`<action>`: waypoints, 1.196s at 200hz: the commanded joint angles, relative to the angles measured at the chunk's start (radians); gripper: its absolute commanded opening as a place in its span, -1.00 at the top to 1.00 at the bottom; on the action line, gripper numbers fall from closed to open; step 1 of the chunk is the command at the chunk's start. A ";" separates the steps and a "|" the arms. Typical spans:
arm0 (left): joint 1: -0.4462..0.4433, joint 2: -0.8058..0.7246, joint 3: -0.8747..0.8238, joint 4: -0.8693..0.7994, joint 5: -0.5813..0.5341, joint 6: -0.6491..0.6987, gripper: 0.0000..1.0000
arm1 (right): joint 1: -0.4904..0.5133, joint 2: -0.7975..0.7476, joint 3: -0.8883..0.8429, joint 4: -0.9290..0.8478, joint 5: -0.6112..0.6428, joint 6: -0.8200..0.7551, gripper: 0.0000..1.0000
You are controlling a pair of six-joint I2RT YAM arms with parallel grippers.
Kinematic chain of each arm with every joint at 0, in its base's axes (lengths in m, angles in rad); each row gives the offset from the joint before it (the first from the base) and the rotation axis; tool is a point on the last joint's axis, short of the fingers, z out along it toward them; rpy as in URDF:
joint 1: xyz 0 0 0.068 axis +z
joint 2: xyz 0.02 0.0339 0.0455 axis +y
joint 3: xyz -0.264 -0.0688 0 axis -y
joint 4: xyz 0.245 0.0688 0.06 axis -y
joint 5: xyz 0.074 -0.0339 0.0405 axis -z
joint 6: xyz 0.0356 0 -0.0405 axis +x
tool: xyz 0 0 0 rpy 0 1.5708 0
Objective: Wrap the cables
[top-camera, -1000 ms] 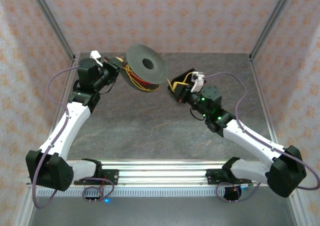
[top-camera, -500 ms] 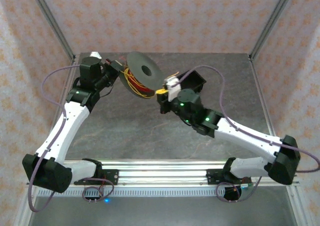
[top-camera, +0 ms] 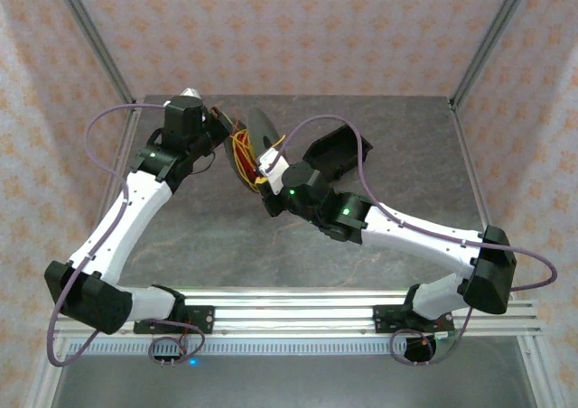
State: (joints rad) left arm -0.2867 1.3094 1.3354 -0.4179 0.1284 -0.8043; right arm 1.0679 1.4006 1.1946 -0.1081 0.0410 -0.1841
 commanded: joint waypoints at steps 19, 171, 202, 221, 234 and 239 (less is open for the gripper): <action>-0.030 0.017 0.080 0.050 0.016 0.053 1.00 | -0.014 -0.011 0.067 0.049 -0.015 0.042 0.84; -0.055 -0.027 0.076 -0.014 -0.096 0.147 1.00 | -0.238 0.153 0.468 -0.595 -0.035 0.652 1.00; -0.048 -0.026 0.106 -0.054 -0.130 0.199 1.00 | -0.253 0.143 0.454 -0.613 -0.267 0.623 1.00; -0.036 -0.020 0.118 -0.050 -0.094 0.204 1.00 | -0.254 0.110 0.378 -0.498 -0.445 0.576 1.00; -0.029 -0.009 0.136 -0.057 -0.050 0.206 1.00 | -0.254 0.072 0.307 -0.433 -0.446 0.583 1.00; -0.029 -0.006 0.143 -0.060 -0.039 0.205 1.00 | -0.255 0.062 0.296 -0.432 -0.422 0.586 1.00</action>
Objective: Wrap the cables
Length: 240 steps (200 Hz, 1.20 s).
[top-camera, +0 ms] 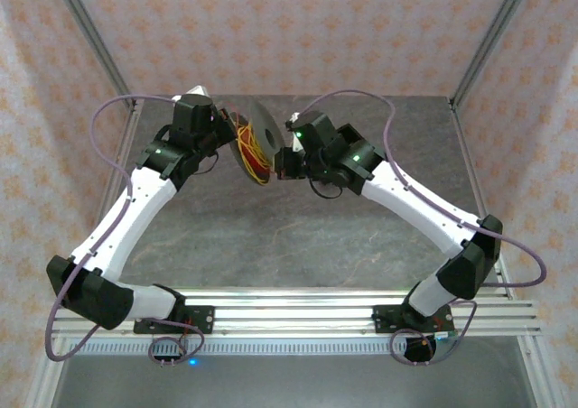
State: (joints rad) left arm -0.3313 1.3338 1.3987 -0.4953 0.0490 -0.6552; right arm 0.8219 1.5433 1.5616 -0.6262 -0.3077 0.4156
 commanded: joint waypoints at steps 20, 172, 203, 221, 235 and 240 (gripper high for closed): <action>0.015 -0.027 0.089 0.015 0.087 0.057 1.00 | -0.023 -0.096 -0.079 0.067 -0.043 -0.024 0.61; 0.031 -0.046 0.073 0.011 0.091 0.050 1.00 | -0.032 -0.295 -0.237 0.263 -0.056 0.105 -0.57; 0.031 -0.052 0.066 0.013 0.070 0.041 1.00 | -0.030 -0.305 -0.259 0.294 0.005 0.179 -0.61; 0.032 -0.062 0.056 0.025 0.051 0.033 1.00 | -0.030 -0.315 -0.261 0.235 0.059 0.164 -0.62; 0.034 -0.069 0.057 0.027 0.046 0.022 1.00 | -0.030 -0.333 -0.290 0.205 0.098 0.151 -0.64; 0.035 -0.072 0.058 0.026 0.048 0.019 1.00 | -0.030 -0.340 -0.301 0.200 0.115 0.150 -0.66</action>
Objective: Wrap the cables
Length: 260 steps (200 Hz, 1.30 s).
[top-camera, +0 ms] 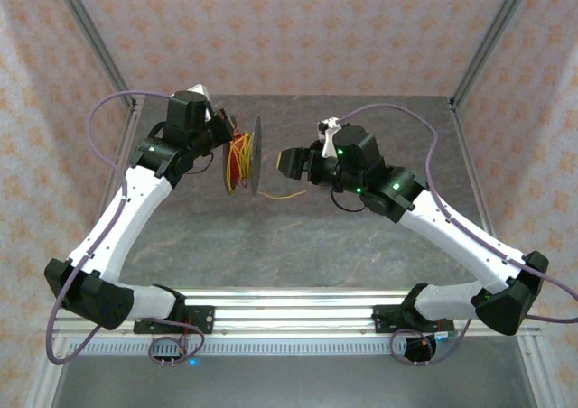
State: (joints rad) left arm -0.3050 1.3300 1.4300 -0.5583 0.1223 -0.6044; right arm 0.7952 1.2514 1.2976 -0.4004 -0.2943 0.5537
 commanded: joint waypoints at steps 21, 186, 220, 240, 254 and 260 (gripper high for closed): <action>0.010 -0.084 0.039 0.081 -0.026 -0.054 1.00 | -0.008 -0.091 -0.098 -0.062 0.171 0.044 -0.83; 0.012 -0.210 -0.009 0.213 0.082 -0.353 1.00 | -0.119 -0.115 -0.698 0.812 0.100 0.467 -0.65; 0.012 -0.212 -0.023 0.217 0.063 -0.343 1.00 | -0.111 -0.002 -0.695 0.829 0.115 0.555 -0.62; 0.012 -0.205 -0.038 0.163 0.009 -0.268 1.00 | -0.111 0.008 -0.692 0.745 0.162 0.554 -0.64; 0.013 -0.201 -0.044 0.078 -0.057 -0.197 1.00 | -0.111 0.033 -0.654 0.682 0.141 0.509 -0.65; 0.015 -0.205 -0.059 0.063 -0.071 -0.173 1.00 | -0.111 0.046 -0.637 0.665 0.128 0.490 -0.64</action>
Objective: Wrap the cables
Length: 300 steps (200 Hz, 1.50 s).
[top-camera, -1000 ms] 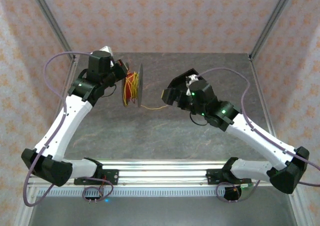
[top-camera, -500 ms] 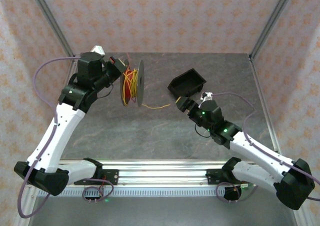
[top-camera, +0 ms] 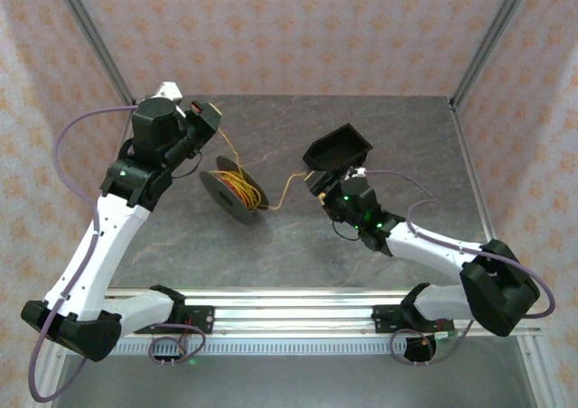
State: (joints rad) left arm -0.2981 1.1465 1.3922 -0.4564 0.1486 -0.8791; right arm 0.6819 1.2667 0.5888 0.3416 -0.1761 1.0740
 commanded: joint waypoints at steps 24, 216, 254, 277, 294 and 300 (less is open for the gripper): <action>0.009 -0.045 -0.103 -0.052 -0.090 0.114 0.94 | 0.002 0.101 0.125 -0.096 -0.042 -0.100 -0.64; 0.062 0.005 -0.371 -0.023 -0.086 0.143 0.82 | 0.035 0.443 0.815 -0.804 -0.461 -1.083 -0.22; 0.068 0.031 -0.407 0.013 -0.075 0.141 0.82 | 0.072 0.549 0.901 -0.894 -0.404 -1.122 0.54; 0.095 0.064 -0.454 0.065 -0.045 0.120 0.81 | 0.102 0.574 0.899 -0.880 -0.338 -1.120 1.00; 0.121 0.103 -0.494 0.119 -0.016 0.098 0.81 | 0.114 0.550 0.859 -0.824 -0.300 -1.096 1.00; 0.136 0.118 -0.510 0.141 0.005 0.085 0.81 | 0.117 0.535 0.840 -0.801 -0.280 -1.083 1.00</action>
State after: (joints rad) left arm -0.2047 1.2068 0.9508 -0.3794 0.1085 -0.7673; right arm 0.7769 1.8317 1.4719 -0.4713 -0.5537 -0.0223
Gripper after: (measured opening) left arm 0.094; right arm 0.060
